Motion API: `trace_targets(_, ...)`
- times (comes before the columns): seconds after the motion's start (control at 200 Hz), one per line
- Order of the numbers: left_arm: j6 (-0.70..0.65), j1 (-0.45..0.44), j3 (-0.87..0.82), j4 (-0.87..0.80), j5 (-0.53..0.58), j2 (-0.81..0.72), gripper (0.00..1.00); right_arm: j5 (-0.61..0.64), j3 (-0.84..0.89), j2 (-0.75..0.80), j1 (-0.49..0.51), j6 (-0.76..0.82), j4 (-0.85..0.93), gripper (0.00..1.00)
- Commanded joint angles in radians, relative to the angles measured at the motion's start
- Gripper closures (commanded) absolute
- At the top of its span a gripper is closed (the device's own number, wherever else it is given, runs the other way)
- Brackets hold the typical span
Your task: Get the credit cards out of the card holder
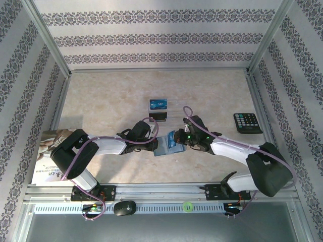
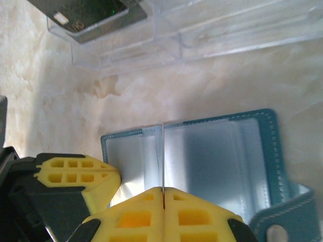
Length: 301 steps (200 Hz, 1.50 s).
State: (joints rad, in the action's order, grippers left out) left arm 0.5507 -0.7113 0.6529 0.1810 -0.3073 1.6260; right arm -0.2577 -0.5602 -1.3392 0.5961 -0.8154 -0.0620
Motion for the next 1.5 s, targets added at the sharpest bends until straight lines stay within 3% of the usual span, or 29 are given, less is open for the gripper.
trace_targets(0.0,-0.006,0.007,0.003,-0.053,-0.014,-0.009,1.0,-0.01,0.014,0.047,-0.008,0.055,0.004,1.0)
trace_targets(0.115,-0.014,0.022,0.015,-0.029,-0.019,-0.111,0.77,-0.064,0.007,0.111,-0.01,0.101,-0.048,1.0)
trace_targets(0.2,-0.018,0.041,0.011,0.013,-0.035,-0.196,0.7,-0.093,0.005,0.159,-0.01,0.126,-0.1,1.0)
trace_targets(0.34,0.038,0.088,-0.055,0.224,-0.103,-0.292,0.63,-0.139,0.032,0.213,-0.023,0.102,-0.247,1.0)
trace_targets(0.49,0.149,0.122,-0.137,0.534,-0.181,-0.312,0.6,-0.172,0.071,0.23,-0.032,0.031,-0.417,1.0)
trace_targets(0.71,0.242,0.124,-0.18,0.764,-0.212,-0.302,0.59,-0.173,0.118,0.22,-0.032,-0.059,-0.616,1.0)
trace_targets(0.894,0.279,0.125,-0.18,0.794,-0.219,-0.288,0.59,-0.189,0.129,0.193,-0.032,-0.109,-0.721,1.0)
trace_targets(1.229,0.308,0.156,-0.204,0.809,-0.22,-0.314,0.58,-0.176,0.145,0.233,-0.027,-0.125,-0.744,1.0)
trace_targets(1.499,0.387,0.155,-0.196,0.999,-0.307,-0.232,0.69,-0.174,0.121,0.179,-0.002,-0.129,-0.782,1.0)
